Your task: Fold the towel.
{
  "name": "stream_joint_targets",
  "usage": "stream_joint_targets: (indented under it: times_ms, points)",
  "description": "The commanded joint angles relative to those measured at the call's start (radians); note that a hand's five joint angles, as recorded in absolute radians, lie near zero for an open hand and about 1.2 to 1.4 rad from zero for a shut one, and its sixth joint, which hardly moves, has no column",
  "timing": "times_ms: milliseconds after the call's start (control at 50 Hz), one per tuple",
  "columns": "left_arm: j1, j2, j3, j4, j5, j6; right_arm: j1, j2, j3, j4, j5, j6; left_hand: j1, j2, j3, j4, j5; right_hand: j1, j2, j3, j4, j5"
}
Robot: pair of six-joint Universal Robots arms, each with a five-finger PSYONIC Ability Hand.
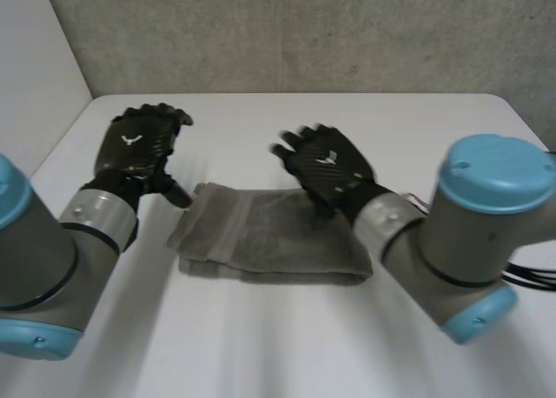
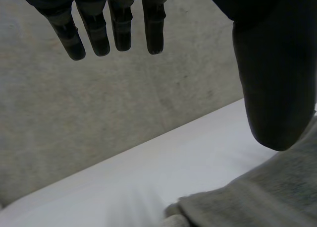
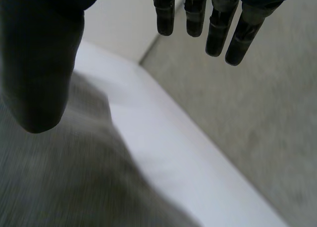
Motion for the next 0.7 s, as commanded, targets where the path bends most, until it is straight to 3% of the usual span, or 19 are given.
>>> stream_joint_targets:
  times_ms: [20,200,520,700]
  points:
    - [-0.057,-0.110,0.054,-0.003,-0.001,-0.074,-0.135,-0.057,0.163,0.075,0.012,-0.012,-0.053,-0.041,-0.048,-0.054,-0.011,-0.060,-0.073,-0.046,-0.076,-0.062]
    - [-0.065,-0.160,0.053,-0.003,-0.044,-0.075,-0.177,-0.076,0.316,0.049,-0.008,-0.020,-0.056,-0.044,-0.048,-0.054,-0.014,-0.056,-0.069,-0.046,-0.076,-0.058]
    - [-0.065,-0.129,0.024,0.000,-0.061,-0.078,-0.179,0.002,0.326,-0.037,-0.008,-0.076,-0.065,-0.053,-0.048,-0.054,-0.022,1.161,1.148,-0.046,-0.076,1.159]
    - [-0.056,-0.098,0.016,-0.005,-0.061,-0.084,-0.289,-0.053,0.343,-0.003,-0.013,-0.124,-0.068,-0.056,-0.048,-0.054,-0.025,1.162,1.149,-0.046,-0.076,1.159]
